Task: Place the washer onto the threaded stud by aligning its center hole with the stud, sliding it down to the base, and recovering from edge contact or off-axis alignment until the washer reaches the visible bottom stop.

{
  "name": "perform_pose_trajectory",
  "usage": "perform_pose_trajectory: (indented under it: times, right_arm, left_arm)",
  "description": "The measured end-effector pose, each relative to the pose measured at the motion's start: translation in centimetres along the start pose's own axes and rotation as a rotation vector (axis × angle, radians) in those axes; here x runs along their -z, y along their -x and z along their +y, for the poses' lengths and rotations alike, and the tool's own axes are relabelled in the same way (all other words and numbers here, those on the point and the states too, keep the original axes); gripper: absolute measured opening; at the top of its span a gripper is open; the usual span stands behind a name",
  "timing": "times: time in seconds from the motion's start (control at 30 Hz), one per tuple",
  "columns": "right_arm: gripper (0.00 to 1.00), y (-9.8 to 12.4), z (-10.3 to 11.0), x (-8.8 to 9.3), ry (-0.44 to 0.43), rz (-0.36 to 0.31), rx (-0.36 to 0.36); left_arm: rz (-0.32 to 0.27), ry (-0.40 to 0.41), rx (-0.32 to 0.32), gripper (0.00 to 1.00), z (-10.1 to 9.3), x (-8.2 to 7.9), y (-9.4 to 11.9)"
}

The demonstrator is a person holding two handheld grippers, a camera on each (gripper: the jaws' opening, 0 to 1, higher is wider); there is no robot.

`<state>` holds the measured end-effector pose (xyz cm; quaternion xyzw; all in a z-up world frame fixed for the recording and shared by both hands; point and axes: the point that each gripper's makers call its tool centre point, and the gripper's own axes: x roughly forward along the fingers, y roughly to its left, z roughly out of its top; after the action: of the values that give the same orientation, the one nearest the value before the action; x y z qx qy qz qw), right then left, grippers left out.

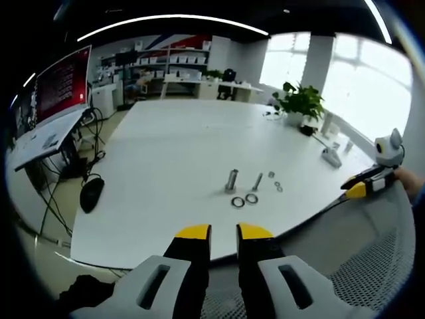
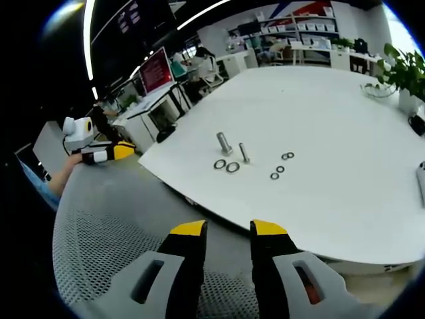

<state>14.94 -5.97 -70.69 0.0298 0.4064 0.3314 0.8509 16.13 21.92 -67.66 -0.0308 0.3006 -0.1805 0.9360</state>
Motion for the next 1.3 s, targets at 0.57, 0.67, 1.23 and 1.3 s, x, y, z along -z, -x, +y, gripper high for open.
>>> perform_pose_trajectory:
  times: [0.57, 0.67, 1.23, 1.3]
  right_arm:
    - [0.28, 0.1, -0.1, -0.4, -0.009, -0.022, 0.002]
    - [0.28, 0.1, -0.1, -0.4, -0.01, -0.023, 0.005]
    - [0.28, 0.1, -0.1, -0.3, -0.006, -0.012, 0.009]
    - [0.28, 0.1, -0.1, -0.3, -0.005, -0.01, 0.009]
  left_arm:
    - [0.157, -0.233, 0.19, 0.0, -2.6, 0.9, -0.5]
    - [0.191, -0.302, 0.233, 0.02, -2.8, 0.5, -1.1]
    - [0.386, -0.62, 0.498, 0.18, -5.5, 0.0, -9.0]
    - [0.396, -0.65, 0.509, 0.19, -5.5, -0.1, -10.1]
